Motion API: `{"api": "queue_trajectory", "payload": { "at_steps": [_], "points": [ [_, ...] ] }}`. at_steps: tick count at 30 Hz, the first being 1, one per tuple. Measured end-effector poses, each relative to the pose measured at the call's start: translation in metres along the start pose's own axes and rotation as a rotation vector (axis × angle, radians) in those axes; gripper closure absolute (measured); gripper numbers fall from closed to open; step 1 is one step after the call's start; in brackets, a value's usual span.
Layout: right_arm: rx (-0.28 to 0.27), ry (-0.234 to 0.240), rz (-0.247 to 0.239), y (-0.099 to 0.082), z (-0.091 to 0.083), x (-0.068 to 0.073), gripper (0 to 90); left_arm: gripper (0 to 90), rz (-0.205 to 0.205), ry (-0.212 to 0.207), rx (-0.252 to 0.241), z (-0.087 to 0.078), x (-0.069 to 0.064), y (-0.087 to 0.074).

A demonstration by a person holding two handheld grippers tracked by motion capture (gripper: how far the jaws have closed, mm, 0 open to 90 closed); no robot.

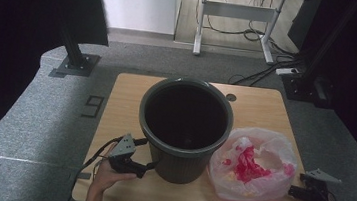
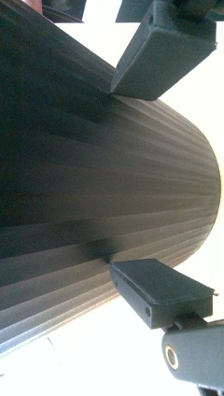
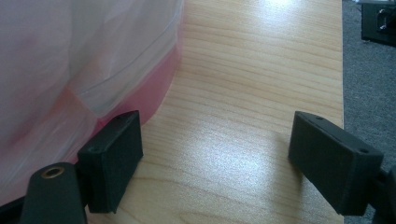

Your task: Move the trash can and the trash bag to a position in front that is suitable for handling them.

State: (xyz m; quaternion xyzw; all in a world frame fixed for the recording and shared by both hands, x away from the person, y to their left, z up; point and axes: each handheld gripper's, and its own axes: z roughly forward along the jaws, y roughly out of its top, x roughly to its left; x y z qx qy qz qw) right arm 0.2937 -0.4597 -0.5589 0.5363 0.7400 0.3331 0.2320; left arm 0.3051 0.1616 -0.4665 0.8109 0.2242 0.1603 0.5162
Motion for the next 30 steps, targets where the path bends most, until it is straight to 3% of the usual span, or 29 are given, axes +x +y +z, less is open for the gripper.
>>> {"api": "queue_trajectory", "payload": {
  "at_steps": [7,11,14,20,30],
  "points": [
    [0.000,0.002,-0.002,0.000,0.000,0.000,17.6,13.0,0.020,0.009,0.044,0.009,-0.002,0.003],
    [0.000,0.003,-0.003,0.000,0.000,0.000,17.6,13.4,0.019,-0.010,0.043,0.012,0.002,0.003],
    [0.000,0.005,-0.004,0.000,0.000,0.000,17.5,13.8,0.039,-0.022,0.049,0.012,0.005,0.005],
    [0.000,0.008,-0.007,0.000,0.000,0.000,17.5,13.1,0.050,-0.056,0.022,0.010,0.015,0.010],
    [0.000,0.008,-0.007,0.000,0.000,0.000,17.5,13.8,0.079,-0.076,0.031,0.015,0.017,0.020]
  ]
}}
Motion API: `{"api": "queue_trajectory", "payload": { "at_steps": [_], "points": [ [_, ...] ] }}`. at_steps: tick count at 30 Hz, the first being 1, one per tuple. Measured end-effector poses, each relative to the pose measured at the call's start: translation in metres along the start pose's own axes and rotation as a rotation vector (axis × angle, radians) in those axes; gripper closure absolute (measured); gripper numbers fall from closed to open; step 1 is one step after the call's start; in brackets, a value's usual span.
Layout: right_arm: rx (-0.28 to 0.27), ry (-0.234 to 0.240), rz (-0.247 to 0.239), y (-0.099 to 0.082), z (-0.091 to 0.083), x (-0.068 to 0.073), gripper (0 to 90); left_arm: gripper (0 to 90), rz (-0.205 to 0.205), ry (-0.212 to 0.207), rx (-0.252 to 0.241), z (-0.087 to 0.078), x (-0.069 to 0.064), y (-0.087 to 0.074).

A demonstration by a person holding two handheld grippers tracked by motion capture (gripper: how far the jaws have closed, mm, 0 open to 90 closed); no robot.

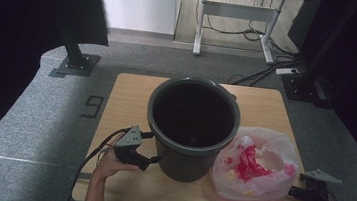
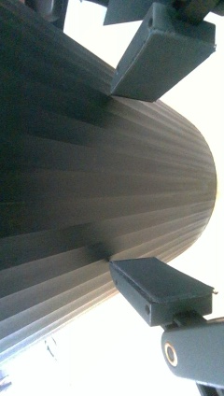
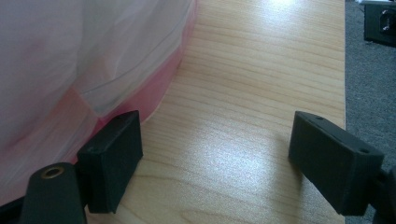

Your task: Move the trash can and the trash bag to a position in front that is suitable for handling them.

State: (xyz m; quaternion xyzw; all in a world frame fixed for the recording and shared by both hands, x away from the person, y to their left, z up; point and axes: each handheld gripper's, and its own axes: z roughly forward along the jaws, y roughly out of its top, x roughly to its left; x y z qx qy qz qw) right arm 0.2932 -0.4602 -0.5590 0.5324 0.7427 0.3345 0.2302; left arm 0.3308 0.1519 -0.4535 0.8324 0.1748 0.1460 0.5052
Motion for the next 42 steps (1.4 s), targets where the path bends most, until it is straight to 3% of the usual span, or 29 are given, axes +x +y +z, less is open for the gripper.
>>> {"api": "queue_trajectory", "payload": {
  "at_steps": [13,22,42],
  "points": [
    [0.001,0.008,-0.008,0.000,-0.001,0.000,17.3,13.6,-0.016,-0.001,-0.025,0.015,-0.001,0.004],
    [0.000,0.038,-0.038,-0.004,-0.005,-0.002,17.3,13.7,-0.021,-0.013,-0.026,0.020,0.001,0.007],
    [0.000,0.038,-0.037,-0.004,-0.005,-0.003,17.0,13.3,-0.021,0.030,-0.011,0.043,-0.003,0.020]
  ]
}}
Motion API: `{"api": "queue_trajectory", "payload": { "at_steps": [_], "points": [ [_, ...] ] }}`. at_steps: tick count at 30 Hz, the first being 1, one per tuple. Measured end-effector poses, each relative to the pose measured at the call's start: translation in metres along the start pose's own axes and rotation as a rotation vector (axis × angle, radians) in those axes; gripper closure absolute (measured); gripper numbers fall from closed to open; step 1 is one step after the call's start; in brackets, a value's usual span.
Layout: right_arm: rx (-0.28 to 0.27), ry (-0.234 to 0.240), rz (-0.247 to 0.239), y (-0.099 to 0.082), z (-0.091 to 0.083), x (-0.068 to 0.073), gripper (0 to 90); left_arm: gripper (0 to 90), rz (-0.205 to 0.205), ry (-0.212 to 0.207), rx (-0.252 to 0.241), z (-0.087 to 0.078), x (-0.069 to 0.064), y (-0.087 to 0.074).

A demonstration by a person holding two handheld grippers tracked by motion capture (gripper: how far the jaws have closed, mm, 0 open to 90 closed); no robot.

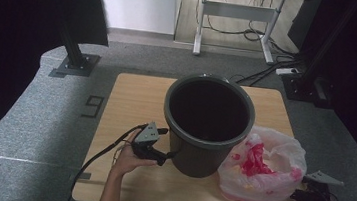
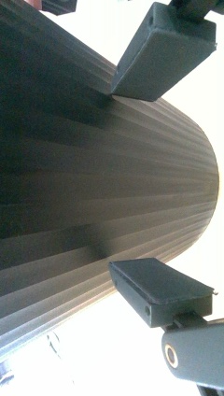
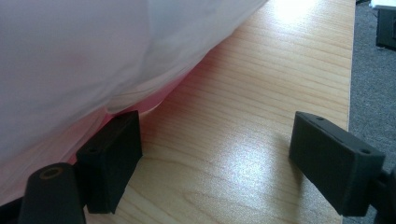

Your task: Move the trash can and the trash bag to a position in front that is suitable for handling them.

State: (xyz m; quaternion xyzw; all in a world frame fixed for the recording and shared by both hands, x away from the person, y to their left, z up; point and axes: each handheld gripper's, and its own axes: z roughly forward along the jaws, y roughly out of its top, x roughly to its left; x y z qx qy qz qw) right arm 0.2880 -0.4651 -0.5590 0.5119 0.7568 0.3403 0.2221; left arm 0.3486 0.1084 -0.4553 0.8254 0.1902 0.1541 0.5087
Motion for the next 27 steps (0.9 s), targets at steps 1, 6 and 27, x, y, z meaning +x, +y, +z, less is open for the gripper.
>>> {"api": "queue_trajectory", "payload": {
  "at_steps": [1,6,27],
  "points": [
    [0.000,0.000,0.000,0.000,0.000,0.000,17.0,13.1,-0.005,0.006,0.001,0.002,0.000,0.001],
    [0.000,0.000,0.001,0.000,0.000,0.000,17.0,13.7,-0.012,0.013,-0.007,0.006,0.000,0.002],
    [0.000,0.000,0.002,0.000,0.000,0.000,17.0,13.3,0.030,0.088,0.029,-0.009,-0.008,0.004]
  ]
}}
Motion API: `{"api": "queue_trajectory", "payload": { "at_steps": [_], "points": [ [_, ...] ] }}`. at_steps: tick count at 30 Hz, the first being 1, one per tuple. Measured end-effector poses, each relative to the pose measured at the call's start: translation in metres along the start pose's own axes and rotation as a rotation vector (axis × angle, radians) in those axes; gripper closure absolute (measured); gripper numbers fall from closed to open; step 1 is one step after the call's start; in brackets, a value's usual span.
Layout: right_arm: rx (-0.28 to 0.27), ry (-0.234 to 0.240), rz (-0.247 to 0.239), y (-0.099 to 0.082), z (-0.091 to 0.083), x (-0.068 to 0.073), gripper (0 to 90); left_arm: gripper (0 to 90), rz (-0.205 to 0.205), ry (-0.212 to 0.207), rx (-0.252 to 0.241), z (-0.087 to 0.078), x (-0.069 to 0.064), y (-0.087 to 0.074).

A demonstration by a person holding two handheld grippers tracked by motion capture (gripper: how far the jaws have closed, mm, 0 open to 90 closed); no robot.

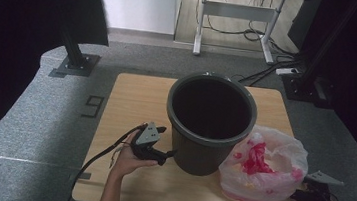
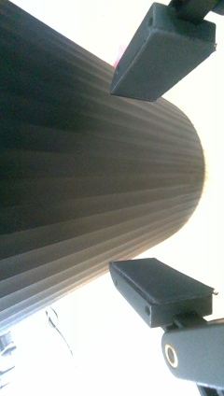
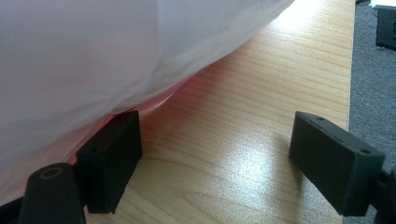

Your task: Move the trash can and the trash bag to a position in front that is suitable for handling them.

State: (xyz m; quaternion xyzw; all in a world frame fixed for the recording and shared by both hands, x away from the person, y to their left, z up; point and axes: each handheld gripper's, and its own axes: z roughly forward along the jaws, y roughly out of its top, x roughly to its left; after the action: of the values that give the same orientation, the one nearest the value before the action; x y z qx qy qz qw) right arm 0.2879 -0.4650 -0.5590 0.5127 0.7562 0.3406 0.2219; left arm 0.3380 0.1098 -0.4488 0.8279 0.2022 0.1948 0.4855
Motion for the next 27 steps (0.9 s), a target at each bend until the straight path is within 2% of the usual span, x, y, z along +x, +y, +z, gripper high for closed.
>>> {"api": "queue_trajectory", "payload": {
  "at_steps": [8,11,18,22,27],
  "points": [
    [0.001,-0.002,0.002,0.000,0.000,0.000,17.0,12.9,0.018,0.001,0.021,-0.005,-0.005,-0.001],
    [0.001,-0.003,0.003,0.000,0.000,0.000,17.0,13.5,-0.001,-0.012,0.006,-0.008,-0.004,-0.005],
    [0.001,-0.002,0.003,0.000,0.000,0.000,16.9,13.7,-0.046,0.011,-0.015,-0.021,0.003,-0.017],
    [0.001,-0.002,0.002,0.000,0.000,0.000,17.0,13.6,-0.036,0.035,-0.009,-0.031,0.005,-0.019],
    [0.001,-0.001,0.002,0.000,0.000,0.001,17.0,13.7,-0.031,0.057,-0.035,-0.049,0.007,-0.020]
  ]
}}
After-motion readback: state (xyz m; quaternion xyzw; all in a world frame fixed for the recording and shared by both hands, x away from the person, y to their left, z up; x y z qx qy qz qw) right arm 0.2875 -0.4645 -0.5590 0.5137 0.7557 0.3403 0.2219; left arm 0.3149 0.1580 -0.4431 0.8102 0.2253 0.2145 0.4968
